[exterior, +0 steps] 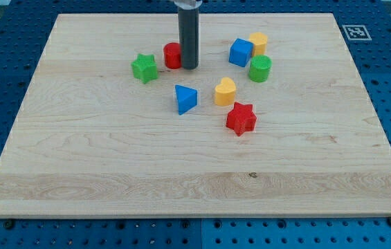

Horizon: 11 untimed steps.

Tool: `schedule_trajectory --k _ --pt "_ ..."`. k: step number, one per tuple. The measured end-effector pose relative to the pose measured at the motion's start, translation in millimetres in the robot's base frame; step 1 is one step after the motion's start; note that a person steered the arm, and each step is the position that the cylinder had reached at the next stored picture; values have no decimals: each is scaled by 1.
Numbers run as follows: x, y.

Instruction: Move the red circle parallel to the right of the green star

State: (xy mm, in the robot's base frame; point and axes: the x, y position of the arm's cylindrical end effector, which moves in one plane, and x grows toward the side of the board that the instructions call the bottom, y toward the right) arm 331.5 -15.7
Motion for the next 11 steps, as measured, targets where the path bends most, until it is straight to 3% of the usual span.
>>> schedule_trajectory --k 1,3,5,11 --pt "-47 0" --pt "-96 -98" --pt "-42 -89" --pt "-6 -46"
